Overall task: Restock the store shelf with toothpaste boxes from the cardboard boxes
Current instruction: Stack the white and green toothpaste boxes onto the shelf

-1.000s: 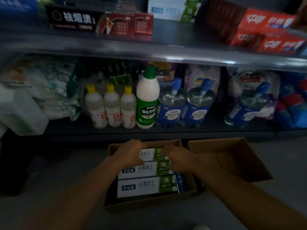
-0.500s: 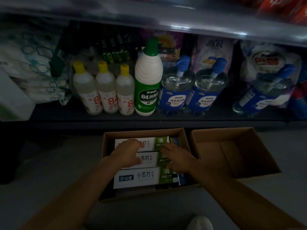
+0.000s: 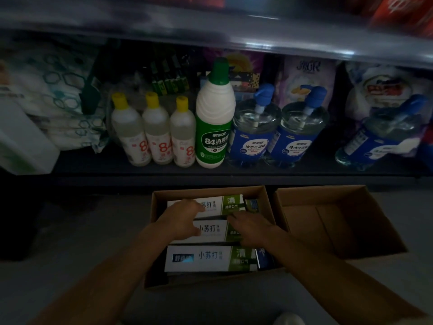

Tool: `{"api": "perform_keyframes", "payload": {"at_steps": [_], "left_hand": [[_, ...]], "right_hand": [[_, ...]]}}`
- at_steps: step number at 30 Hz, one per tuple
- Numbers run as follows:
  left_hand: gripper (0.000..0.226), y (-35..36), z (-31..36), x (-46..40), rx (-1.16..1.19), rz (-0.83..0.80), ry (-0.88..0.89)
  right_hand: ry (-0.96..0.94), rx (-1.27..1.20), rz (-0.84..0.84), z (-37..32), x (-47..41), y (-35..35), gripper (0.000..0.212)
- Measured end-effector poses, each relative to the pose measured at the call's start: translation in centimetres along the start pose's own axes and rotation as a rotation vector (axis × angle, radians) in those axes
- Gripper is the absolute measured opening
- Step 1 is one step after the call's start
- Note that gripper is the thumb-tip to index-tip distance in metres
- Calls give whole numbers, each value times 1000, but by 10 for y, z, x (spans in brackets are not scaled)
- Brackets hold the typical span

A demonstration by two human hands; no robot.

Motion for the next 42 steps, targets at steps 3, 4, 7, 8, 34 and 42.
{"api": "perform_keyframes", "payload": {"at_steps": [3, 4, 7, 8, 34, 42], "left_hand": [[72, 0, -2, -1, -5, -16, -2], [72, -1, -2, -1, -9, -22, 2], [72, -8, -1, 2, -32, -35, 13], [71, -11, 0, 4, -43, -32, 19], [68, -363, 178, 134, -270, 558, 232], [45, -426, 212, 96, -119, 418, 243]], "right_hand": [[4, -4, -1, 1, -1, 0, 52], [0, -9, 3, 1, -1, -1, 51], [1, -3, 14, 1, 4, -7, 52], [2, 8, 22, 1, 7, -11, 53], [97, 474, 841, 51, 254, -380, 61], [156, 572, 1155, 89, 264, -440, 63]]}}
Point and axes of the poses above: each hand's wrist, its own x-axis away from the middle knuckle, its own y-axis out of the palm, z = x × y, the point moved 4 cm from there along -x, towards the middle knuckle, and after that the axes turned 1 degree about -x, right-handed, at the moved point
